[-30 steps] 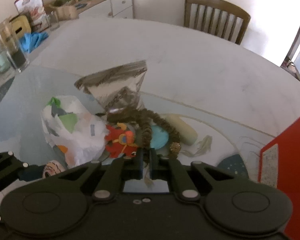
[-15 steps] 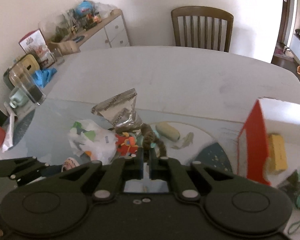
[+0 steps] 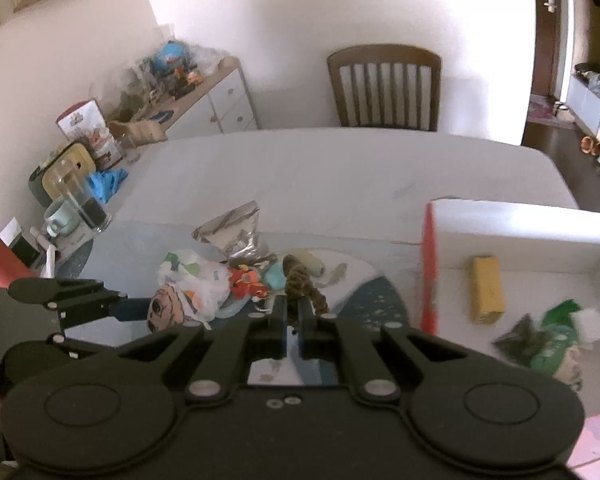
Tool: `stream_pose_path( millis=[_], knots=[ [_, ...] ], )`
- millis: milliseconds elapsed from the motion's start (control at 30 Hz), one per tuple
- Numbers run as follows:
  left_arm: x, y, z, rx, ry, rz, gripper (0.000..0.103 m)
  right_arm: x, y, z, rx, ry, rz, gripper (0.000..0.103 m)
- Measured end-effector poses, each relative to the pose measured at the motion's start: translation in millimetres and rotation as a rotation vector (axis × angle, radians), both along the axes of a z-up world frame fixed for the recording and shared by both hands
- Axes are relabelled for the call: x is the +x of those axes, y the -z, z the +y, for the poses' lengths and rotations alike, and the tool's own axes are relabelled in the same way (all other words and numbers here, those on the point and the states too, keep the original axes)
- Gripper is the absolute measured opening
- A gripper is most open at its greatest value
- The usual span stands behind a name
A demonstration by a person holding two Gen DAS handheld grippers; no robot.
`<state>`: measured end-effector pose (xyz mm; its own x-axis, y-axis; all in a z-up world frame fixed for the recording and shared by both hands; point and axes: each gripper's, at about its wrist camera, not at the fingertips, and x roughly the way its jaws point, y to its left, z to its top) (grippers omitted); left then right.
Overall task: Organize objects
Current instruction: 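Carry the plush and bracelet over the box and open both tools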
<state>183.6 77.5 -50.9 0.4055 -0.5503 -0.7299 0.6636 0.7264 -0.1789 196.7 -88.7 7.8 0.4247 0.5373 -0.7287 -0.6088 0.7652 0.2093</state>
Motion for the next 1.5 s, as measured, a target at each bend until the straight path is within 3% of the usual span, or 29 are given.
stream_pose_path(
  millis=[367, 700, 1133, 1500],
  knots=[
    [-23, -41, -69, -0.035, 0.077, -0.062, 0.050, 5, -22, -70, 0.037, 0.068, -0.053, 0.003],
    [-38, -44, -146, -0.027, 0.120, -0.053, 0.050, 27, -20, -140, 0.027, 0.115, -0.060, 0.003],
    [-41, -13, -232, 0.060, 0.158, -0.009, 0.050, 68, 2, -200, -0.030, 0.138, -0.039, 0.003],
    [-27, 32, -279, 0.181, 0.169, 0.079, 0.050, 113, 36, -201, -0.087, 0.126, -0.007, 0.003]
  ],
)
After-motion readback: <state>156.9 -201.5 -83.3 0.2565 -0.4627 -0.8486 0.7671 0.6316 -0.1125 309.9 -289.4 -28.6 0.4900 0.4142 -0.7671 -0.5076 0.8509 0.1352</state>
